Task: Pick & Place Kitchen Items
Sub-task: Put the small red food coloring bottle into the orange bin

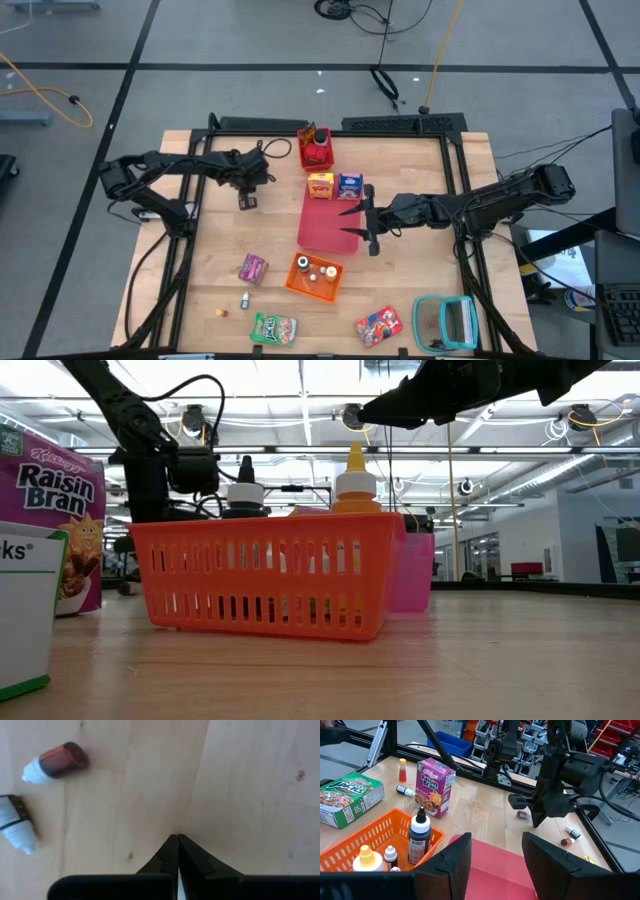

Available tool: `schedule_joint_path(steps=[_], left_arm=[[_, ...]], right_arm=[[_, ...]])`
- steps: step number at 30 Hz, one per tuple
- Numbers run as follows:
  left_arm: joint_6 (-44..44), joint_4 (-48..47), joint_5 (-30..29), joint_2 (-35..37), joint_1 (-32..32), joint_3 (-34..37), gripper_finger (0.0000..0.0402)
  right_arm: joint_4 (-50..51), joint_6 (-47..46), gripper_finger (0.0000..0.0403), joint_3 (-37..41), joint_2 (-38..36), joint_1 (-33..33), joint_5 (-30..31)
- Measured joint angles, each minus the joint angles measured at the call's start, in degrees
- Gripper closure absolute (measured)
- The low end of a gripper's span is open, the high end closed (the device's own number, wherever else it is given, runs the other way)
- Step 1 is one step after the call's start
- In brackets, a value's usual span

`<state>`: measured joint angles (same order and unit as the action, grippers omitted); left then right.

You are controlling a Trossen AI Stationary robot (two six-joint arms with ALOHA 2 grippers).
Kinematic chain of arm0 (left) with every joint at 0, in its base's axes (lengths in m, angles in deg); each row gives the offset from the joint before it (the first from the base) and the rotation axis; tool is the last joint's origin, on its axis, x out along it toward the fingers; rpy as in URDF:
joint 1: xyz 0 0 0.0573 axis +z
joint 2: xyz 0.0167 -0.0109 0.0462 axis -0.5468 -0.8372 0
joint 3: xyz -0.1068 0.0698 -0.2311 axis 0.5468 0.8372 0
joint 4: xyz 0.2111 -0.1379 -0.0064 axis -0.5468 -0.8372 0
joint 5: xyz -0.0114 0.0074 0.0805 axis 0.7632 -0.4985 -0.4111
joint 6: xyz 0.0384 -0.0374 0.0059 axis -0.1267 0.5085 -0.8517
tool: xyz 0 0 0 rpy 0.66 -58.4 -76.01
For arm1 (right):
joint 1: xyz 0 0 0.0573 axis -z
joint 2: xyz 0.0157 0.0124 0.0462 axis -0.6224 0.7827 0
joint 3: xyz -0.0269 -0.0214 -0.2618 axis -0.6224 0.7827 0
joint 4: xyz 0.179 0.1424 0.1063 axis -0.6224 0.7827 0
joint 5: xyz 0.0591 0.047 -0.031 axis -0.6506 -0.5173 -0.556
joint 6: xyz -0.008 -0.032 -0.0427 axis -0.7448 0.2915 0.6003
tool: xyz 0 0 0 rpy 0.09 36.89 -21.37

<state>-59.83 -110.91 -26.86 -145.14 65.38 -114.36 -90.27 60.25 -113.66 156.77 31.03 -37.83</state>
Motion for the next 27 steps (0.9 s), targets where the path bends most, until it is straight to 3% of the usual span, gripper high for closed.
schedule_joint_path(steps=[15, 27], left_arm=[[4.63, -0.95, -2.92, 0.10, -0.22, 0.27, 0.0320], [11.13, -4.60, -3.15, 8.12, -1.56, 0.36, 0.0336]], right_arm=[[0.00, 0.00, 0.0234, 0.00, 0.00, -0.01, 0.00], [1.09, 0.15, 0.0234, 0.00, 0.00, 0.00, 0.00]])
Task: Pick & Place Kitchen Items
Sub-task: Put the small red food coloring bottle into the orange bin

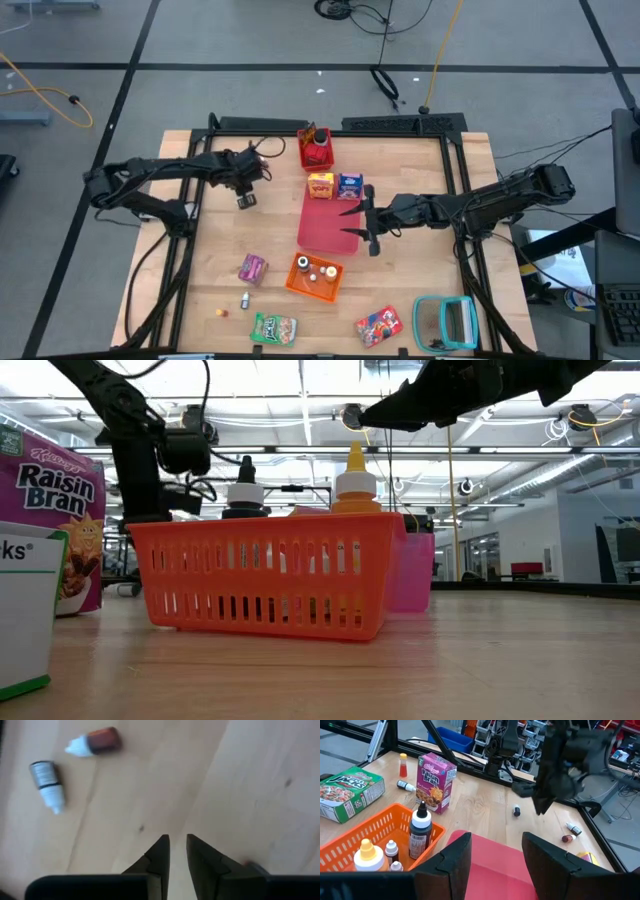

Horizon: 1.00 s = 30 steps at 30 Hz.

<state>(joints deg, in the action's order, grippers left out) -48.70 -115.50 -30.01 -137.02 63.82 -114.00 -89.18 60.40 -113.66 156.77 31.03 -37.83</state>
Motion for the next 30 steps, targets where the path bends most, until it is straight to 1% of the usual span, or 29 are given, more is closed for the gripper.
schedule_joint_path(steps=[4, 10, 14, 18, 23, 30], left_arm=[[7.49, -1.80, 0.40, 4.12, -0.08, -0.04, 0.0325], [14.87, -8.03, 4.23, 7.08, -2.89, -0.07, 0.0280], [16.19, -9.46, 5.11, 7.08, -6.39, -0.04, 0.0251], [16.40, -9.41, 4.30, 7.08, -9.49, -0.04, 0.0231], [18.39, -9.82, 2.01, 7.08, -11.36, -0.06, 0.0229], [23.64, -11.44, 3.16, 7.01, -12.53, -0.07, 0.0229]], right_arm=[[0.69, 0.08, 0.0234, 0.00, 0.00, 0.00, 0.00], [1.08, 0.56, 0.0234, 0.00, 0.00, 0.00, 0.00], [1.12, 1.33, 0.0234, 0.00, 0.00, 0.00, 0.00], [1.12, 1.36, 0.0234, 0.00, 0.00, 0.00, 0.00], [1.14, 1.36, 0.0234, 0.00, 0.00, 0.00, 0.00], [1.13, 1.36, 0.0234, 0.00, 0.00, 0.00, 0.00]])
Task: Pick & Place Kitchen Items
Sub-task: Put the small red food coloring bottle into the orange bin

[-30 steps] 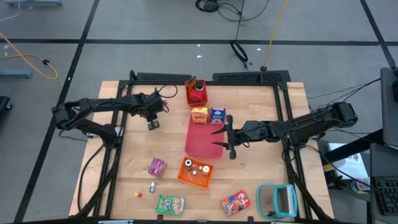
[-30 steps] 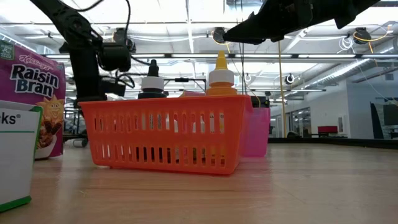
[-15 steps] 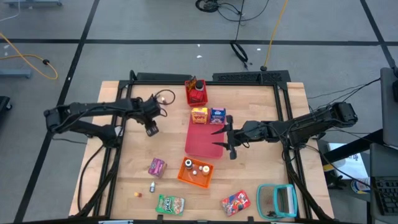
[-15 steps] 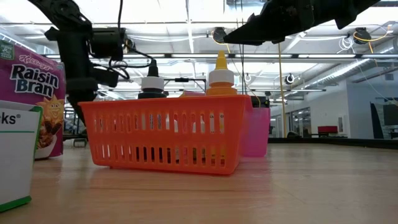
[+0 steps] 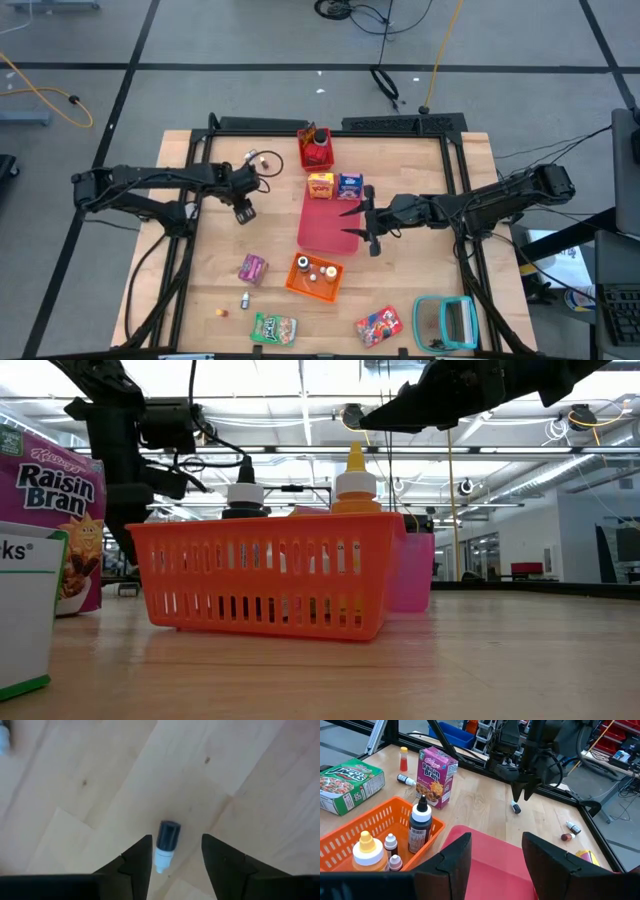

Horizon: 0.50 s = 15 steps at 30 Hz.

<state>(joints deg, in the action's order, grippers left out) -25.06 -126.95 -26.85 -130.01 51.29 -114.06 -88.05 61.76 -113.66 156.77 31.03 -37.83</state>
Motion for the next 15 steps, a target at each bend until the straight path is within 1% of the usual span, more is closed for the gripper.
schedule_joint_path(steps=[6, 15], left_arm=[[2.26, -0.75, 0.39, -1.97, -0.82, 0.07, 0.0229], [2.97, -1.44, 0.05, -10.69, -0.97, 0.15, 0.0229]], right_arm=[[-0.02, 0.00, 0.0234, 0.00, 0.00, 0.00, 0.00], [-0.01, -0.11, 0.0234, 0.00, 0.00, 0.00, -0.01]])
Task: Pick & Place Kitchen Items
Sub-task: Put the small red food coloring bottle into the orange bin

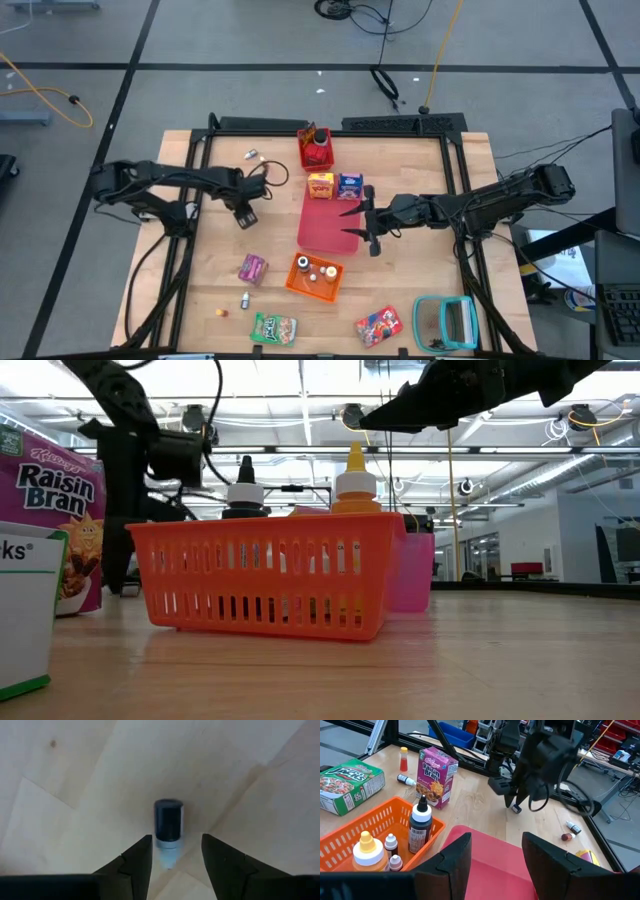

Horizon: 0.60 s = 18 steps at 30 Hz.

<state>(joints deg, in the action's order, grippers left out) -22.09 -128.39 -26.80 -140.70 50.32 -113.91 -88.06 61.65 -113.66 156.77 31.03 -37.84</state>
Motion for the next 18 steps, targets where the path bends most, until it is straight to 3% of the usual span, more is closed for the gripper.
schedule_joint_path(steps=[6, 14, 18], left_arm=[[-1.58, 0.74, 2.33, -4.72, 0.02, -0.27, 0.0248], [-2.34, 1.60, 2.31, -5.28, 0.00, -0.22, 0.0376], [-1.66, 1.60, 2.02, -5.32, -0.06, -0.23, 0.0372]], right_arm=[[0.00, -0.08, 0.0234, 0.00, 0.00, 0.00, -0.01], [-0.02, -0.09, 0.0234, 0.00, 0.00, 0.00, -0.01], [0.00, -0.09, 0.0234, 0.00, 0.00, 0.00, -0.01]])
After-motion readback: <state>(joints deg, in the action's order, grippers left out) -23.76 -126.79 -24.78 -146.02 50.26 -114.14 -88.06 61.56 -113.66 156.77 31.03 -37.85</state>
